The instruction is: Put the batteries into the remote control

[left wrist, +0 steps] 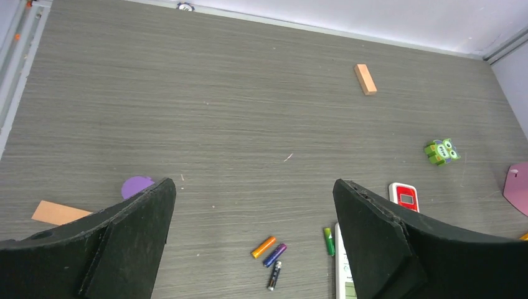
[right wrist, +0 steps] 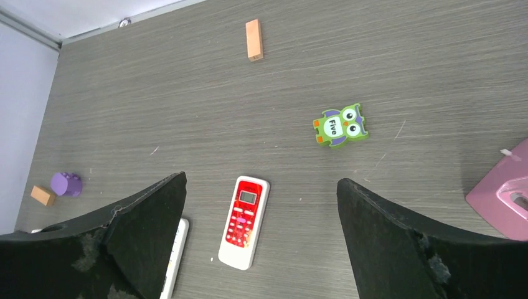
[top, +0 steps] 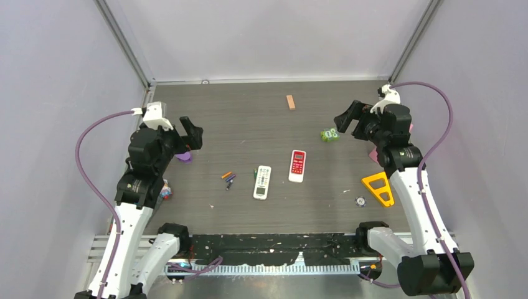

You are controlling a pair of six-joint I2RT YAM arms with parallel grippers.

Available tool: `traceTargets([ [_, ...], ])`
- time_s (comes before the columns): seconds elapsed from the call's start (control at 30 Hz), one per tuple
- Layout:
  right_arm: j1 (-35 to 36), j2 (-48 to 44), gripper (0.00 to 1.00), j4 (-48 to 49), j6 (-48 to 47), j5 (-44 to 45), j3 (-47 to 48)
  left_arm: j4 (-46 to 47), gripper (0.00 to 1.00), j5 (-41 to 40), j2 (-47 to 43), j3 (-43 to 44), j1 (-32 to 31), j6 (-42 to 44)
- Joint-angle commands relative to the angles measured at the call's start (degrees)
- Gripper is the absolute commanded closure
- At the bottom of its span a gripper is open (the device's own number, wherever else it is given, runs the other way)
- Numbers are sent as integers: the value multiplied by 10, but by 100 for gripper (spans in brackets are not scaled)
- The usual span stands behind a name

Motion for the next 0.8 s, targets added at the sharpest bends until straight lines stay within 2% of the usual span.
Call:
traceTargets([
  [0.0, -1, -13, 5, 13, -3, -46, -8, -1, 0, -2, -13, 10, 1, 20],
  [0.23, 22, -14, 5, -5, 13, -57, -25, 18, 0, 125, -57, 11, 1, 50],
  [0.43, 89, -11, 1, 0, 69, -17, -47, 15, 0, 161, -59, 1, 1, 30],
  [0.57, 167, 6, 1, -4, 104, 51, -52, 1, 0, 199, -38, 6, 1, 25],
  [0.67, 226, 26, 4, -22, 142, 132, -55, 22, 0, 260, -12, -10, -1, 10],
  [0.7, 235, 29, 4, -27, 152, 145, -56, 26, 0, 285, -1, -15, -8, -3],
  [0.77, 261, 33, 6, -35, 189, 182, -69, 65, 0, 273, 14, -45, -45, -52],
])
